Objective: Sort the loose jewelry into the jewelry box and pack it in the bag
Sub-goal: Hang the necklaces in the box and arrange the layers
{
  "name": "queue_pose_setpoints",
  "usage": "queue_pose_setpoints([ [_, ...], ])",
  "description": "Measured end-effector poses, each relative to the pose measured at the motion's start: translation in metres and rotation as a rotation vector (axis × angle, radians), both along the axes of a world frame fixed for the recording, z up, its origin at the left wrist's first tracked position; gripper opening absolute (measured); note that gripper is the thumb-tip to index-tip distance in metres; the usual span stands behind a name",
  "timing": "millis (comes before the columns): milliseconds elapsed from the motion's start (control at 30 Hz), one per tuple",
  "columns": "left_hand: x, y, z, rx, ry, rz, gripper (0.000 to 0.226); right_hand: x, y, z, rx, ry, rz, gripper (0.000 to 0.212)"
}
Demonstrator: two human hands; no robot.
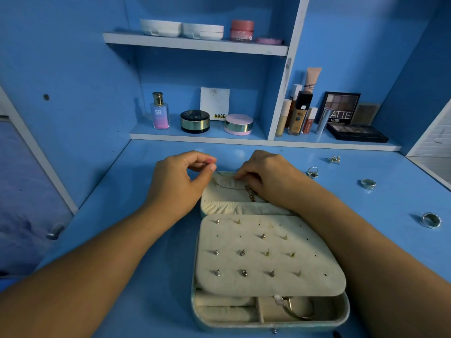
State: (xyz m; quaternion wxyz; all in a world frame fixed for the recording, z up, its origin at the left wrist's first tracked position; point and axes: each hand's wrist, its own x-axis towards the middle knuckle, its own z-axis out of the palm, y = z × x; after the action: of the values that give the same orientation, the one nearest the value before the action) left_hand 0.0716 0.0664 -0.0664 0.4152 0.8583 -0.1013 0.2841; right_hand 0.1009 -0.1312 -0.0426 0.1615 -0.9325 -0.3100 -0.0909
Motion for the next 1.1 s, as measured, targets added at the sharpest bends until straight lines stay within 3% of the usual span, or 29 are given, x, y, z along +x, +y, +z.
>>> queue_pose_setpoints([
  [233, -0.007, -0.003, 0.003, 0.027, 0.052, -0.103, 0.009, -0.005, 0.000, 0.002, 0.005, 0.043, -0.003, 0.025],
  [467, -0.011, 0.001, 0.010, 0.059, 0.139, -0.227, 0.024, -0.007, -0.003, 0.007, -0.029, 0.058, 0.000, 0.025],
  [600, -0.013, 0.002, 0.015, 0.052, 0.175, -0.309, 0.011, -0.011, -0.003, 0.010, -0.062, 0.072, 0.003, 0.025],
  [733, -0.013, 0.002, 0.015, 0.059, 0.184, -0.355, 0.013, -0.016, -0.006, 0.012, -0.007, 0.140, 0.001, 0.023],
  [967, -0.011, 0.003, 0.011, 0.089, 0.204, -0.329, 0.013, -0.025, -0.018, 0.021, -0.035, 0.251, -0.171, 0.016],
  [1100, -0.011, 0.004, 0.010, 0.182, 0.164, -0.308, 0.017, -0.034, -0.014, 0.027, 0.083, 0.359, -0.101, 0.018],
])
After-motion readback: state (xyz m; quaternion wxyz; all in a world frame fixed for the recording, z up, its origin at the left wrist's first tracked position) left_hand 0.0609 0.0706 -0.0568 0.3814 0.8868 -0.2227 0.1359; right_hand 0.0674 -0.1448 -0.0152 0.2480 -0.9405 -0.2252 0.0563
